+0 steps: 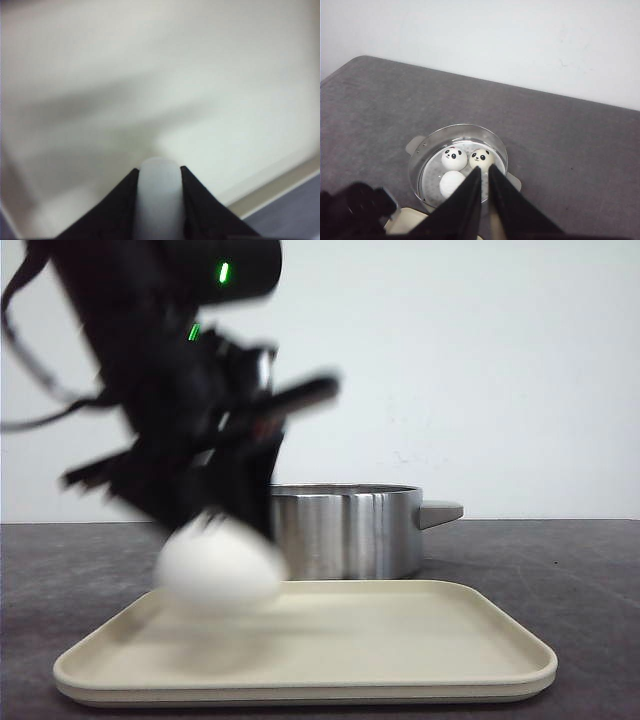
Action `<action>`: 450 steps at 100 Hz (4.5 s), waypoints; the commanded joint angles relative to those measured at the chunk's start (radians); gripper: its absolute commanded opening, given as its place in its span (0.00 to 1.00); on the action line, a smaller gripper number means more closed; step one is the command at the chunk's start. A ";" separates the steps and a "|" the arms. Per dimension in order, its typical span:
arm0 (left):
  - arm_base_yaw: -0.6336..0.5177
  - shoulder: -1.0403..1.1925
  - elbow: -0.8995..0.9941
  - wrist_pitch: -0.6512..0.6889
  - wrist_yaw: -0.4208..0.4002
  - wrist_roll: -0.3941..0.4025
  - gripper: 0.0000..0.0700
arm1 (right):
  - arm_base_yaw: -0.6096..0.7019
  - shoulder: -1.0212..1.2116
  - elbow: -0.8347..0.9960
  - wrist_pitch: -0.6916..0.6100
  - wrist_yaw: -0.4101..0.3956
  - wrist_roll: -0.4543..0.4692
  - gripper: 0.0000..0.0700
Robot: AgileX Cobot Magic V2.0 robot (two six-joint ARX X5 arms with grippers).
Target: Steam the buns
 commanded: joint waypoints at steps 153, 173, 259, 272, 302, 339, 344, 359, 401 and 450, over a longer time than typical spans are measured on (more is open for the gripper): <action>0.190 0.329 0.547 0.062 -0.032 0.188 0.76 | 0.011 0.101 0.011 -0.010 0.022 -0.013 0.02; 0.192 0.202 0.569 0.005 -0.095 0.276 0.00 | 0.011 0.098 -0.038 0.022 0.114 -0.014 0.02; 0.195 -0.716 0.081 -0.064 -0.243 0.269 0.00 | 0.121 -0.132 -0.856 0.660 0.113 -0.008 0.02; 0.195 -0.845 -0.006 -0.069 -0.286 0.259 0.00 | 0.143 -0.136 -0.856 0.750 0.116 -0.022 0.02; 0.195 -0.977 -0.027 -0.124 -0.293 0.260 0.00 | 0.151 -0.135 -0.856 0.899 0.116 -0.046 0.02; 0.195 -0.983 -0.027 -0.176 -0.293 0.260 0.00 | 0.152 -0.135 -0.856 0.905 0.117 -0.040 0.02; 0.195 -0.983 -0.027 -0.175 -0.293 0.260 0.00 | 0.152 -0.135 -0.856 0.905 0.116 -0.040 0.02; 0.195 -0.983 -0.027 -0.174 -0.293 0.260 0.00 | 0.152 -0.135 -0.856 0.905 0.116 -0.040 0.02; 0.195 -0.983 -0.027 -0.173 -0.293 0.260 0.00 | 0.152 -0.135 -0.856 0.905 0.116 -0.040 0.02; 0.195 -0.983 -0.027 -0.173 -0.293 0.260 0.00 | 0.068 -0.257 -0.912 0.826 0.134 -0.042 0.02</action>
